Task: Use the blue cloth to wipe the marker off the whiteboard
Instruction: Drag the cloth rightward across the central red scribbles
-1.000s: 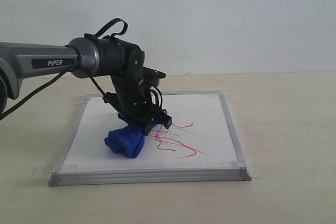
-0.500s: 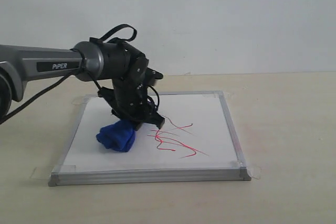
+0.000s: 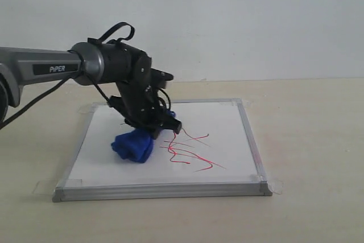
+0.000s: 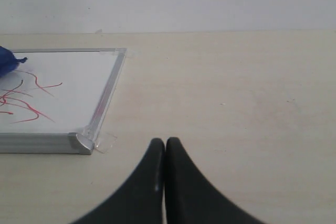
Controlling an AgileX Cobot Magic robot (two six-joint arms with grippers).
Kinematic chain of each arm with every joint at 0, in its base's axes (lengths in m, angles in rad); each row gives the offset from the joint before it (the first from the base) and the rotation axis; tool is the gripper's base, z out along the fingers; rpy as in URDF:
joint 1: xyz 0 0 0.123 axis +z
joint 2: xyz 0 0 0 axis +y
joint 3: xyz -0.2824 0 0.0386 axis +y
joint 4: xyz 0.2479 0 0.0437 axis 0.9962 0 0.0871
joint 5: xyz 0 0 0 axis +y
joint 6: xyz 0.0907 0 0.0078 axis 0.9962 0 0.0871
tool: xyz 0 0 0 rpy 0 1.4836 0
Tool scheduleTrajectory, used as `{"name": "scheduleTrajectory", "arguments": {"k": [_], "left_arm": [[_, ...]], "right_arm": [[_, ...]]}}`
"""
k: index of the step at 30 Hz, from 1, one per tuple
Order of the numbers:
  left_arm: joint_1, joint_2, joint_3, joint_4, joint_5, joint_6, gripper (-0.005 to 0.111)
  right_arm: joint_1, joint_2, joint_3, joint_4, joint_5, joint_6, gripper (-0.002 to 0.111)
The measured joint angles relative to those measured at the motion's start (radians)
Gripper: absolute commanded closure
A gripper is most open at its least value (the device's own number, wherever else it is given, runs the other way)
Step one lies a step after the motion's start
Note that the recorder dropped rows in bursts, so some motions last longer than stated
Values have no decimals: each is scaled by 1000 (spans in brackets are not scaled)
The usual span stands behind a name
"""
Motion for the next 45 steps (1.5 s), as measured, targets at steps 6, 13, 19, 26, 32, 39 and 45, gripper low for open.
{"name": "scheduleTrajectory", "arguments": {"k": [6,13,19,26,32,39,45], "left_arm": [[-116,-2,2,-302,-80,228,103],[-84,3,2,-54,-79,-23,103],[-4,3,2,61,-25,-164,103],[-14,0,2,-313,-30,220,103],[-104,0,2,-463,44,427,103],[-117,0,-2,-369,57,376,103],[-94,-7,-4,-12,150,54,103]], "right_arm": [[0,0,0,0,0,0,109],[0,0,0,0,0,0,109],[0,0,0,0,0,0,109],[0,0,0,0,0,0,109],[0,0,0,0,0,0,109],[0,0,0,0,0,0,109],[0,0,0,0,0,0,109]]}}
